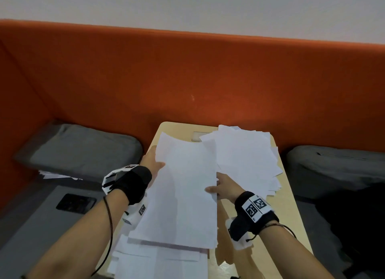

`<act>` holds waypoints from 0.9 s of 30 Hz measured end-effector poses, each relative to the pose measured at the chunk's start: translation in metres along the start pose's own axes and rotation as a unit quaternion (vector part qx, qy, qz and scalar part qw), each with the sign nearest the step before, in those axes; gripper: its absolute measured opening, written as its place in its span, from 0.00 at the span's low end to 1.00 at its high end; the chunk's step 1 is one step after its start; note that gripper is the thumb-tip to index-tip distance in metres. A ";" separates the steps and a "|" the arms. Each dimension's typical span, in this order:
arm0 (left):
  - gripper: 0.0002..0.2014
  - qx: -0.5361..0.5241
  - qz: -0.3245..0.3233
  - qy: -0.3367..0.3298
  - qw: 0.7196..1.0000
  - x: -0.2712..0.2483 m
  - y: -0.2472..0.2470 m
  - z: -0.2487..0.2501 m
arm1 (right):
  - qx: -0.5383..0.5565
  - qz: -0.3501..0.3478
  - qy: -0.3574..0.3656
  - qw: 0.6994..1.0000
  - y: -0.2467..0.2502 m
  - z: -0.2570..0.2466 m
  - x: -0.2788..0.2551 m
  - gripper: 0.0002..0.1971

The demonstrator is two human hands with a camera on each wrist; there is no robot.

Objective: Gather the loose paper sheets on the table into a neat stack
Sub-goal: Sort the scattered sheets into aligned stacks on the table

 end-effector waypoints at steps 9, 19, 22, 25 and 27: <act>0.39 0.286 -0.035 -0.009 0.958 0.001 -0.041 -0.011 | -0.154 -0.007 -0.051 0.987 -0.040 0.024 0.016 0.18; 0.36 0.386 -0.228 -0.061 0.892 -0.003 -0.131 0.011 | -0.206 0.143 -0.112 0.961 0.031 0.041 0.012 0.21; 0.35 0.431 -0.237 -0.063 0.868 -0.004 -0.142 -0.010 | -0.243 0.173 -0.143 0.944 0.063 0.051 0.010 0.22; 0.35 0.456 -0.233 -0.063 0.856 -0.002 -0.146 -0.018 | -0.270 0.208 -0.196 0.919 0.092 0.062 0.008 0.26; 0.35 0.467 -0.244 -0.055 0.848 -0.002 -0.146 -0.016 | -0.279 0.229 -0.238 0.902 0.108 0.071 0.009 0.30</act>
Point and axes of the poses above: each hand's wrist, its own x-axis towards the middle knuckle, its own y-axis out of the back of the hand, z = x × y, the point moved 4 cm from there along x, towards the middle knuckle, and after that the axes turned 9 degrees about y, right-handed, at the moved point
